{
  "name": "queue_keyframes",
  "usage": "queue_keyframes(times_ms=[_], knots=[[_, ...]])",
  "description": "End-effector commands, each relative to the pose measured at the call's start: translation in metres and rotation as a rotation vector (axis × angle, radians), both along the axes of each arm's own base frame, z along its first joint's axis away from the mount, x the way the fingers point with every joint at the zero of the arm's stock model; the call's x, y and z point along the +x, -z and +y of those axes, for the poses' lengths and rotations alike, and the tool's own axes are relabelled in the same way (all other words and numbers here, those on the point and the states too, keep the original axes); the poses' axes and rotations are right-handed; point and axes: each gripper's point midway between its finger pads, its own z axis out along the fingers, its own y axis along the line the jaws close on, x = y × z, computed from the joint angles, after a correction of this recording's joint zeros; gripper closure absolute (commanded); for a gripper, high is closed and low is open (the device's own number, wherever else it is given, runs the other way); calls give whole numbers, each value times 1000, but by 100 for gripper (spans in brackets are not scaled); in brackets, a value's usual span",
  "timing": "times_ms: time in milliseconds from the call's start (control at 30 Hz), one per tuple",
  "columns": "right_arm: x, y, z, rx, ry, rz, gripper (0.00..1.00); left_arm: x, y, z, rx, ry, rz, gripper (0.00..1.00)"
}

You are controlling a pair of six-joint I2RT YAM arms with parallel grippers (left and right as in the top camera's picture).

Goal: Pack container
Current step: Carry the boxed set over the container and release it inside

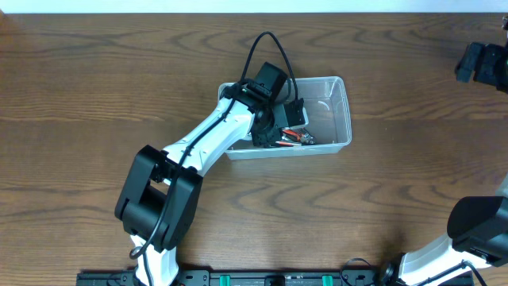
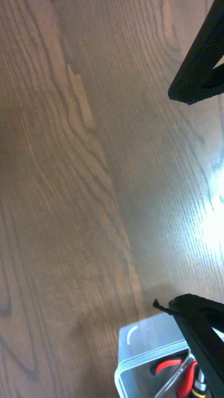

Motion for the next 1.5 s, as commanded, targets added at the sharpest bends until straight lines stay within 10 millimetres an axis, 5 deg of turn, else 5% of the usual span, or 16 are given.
queue_keyframes(times_ms=[0, 133, 233, 300, 700, 1033, 1233, 1467], knots=[[0, 1, 3, -1, -9, 5, 1, -2, -7, -7, -35, 25, 4, 94], [0, 1, 3, -1, -9, 5, 1, 1, -7, -4, -22, 18, -7, 84], [0, 1, 4, -1, -9, 6, 1, 5, -6, 1, 9, 5, -31, 38], [-1, 1, 4, 0, -9, 8, 1, 8, -8, 4, 23, -18, -42, 33], [-3, 3, 5, 5, -9, 20, 1, 30, -30, 14, 62, -73, -180, 29], [-4, 3, 5, 6, -9, 22, 1, 80, -99, 39, 84, -323, -493, 26], [-4, 3, 5, 6, -9, 22, 1, 81, -111, 46, 74, -385, -517, 24], [4, 2, 25, 26, -104, 5, 1, 70, -141, 80, -32, -673, -468, 2]])
